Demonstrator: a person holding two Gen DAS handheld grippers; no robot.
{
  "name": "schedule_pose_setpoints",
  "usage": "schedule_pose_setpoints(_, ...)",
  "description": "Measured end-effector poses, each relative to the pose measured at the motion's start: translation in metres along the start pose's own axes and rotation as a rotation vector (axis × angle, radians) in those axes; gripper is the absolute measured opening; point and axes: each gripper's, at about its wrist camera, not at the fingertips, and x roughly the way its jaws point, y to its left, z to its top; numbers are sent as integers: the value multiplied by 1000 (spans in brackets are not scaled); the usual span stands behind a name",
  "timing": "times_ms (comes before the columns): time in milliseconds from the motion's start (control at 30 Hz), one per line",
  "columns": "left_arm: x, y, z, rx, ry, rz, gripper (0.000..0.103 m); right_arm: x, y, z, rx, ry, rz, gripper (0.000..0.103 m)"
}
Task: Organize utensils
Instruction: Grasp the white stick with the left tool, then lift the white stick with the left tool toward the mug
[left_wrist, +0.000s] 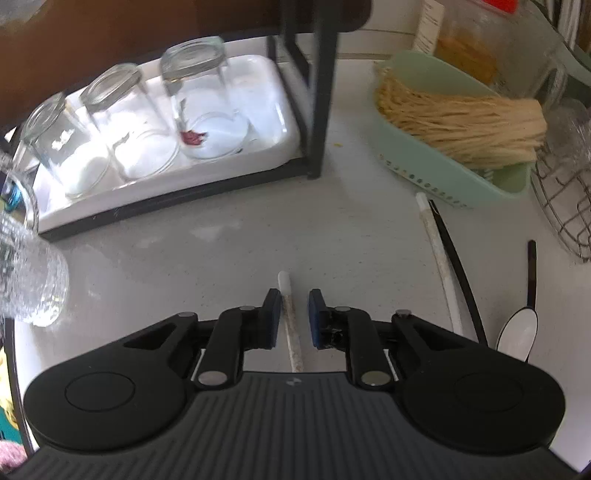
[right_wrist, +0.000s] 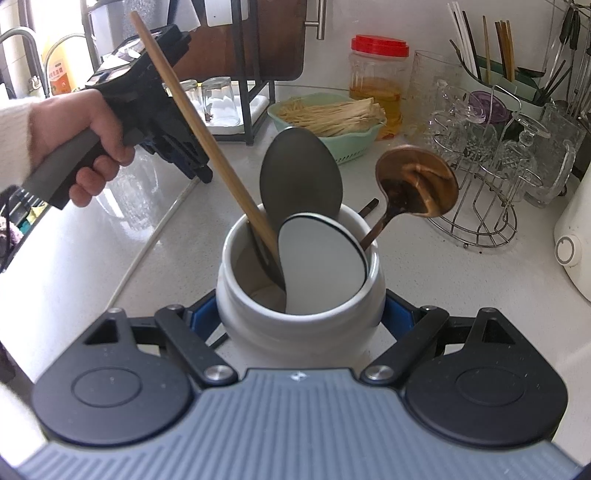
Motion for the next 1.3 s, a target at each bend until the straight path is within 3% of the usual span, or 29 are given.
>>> schedule_pose_setpoints(167,2,-10,5,41,1,7,10,0,-1,0,-10,-4,9,91)
schedule_pose_setpoints(333,4,-25,5,91,-23,45,8,2,-2,2,-27,-9,27,91)
schedule_pose_setpoints(533,0,-28,4,78,-17,29,7,10,-5,7,-44,-18,44,91)
schedule_pose_setpoints(1300,-132,-39,-24,-18,-195,-59,7,16,-8,7,-79,-65,86,91)
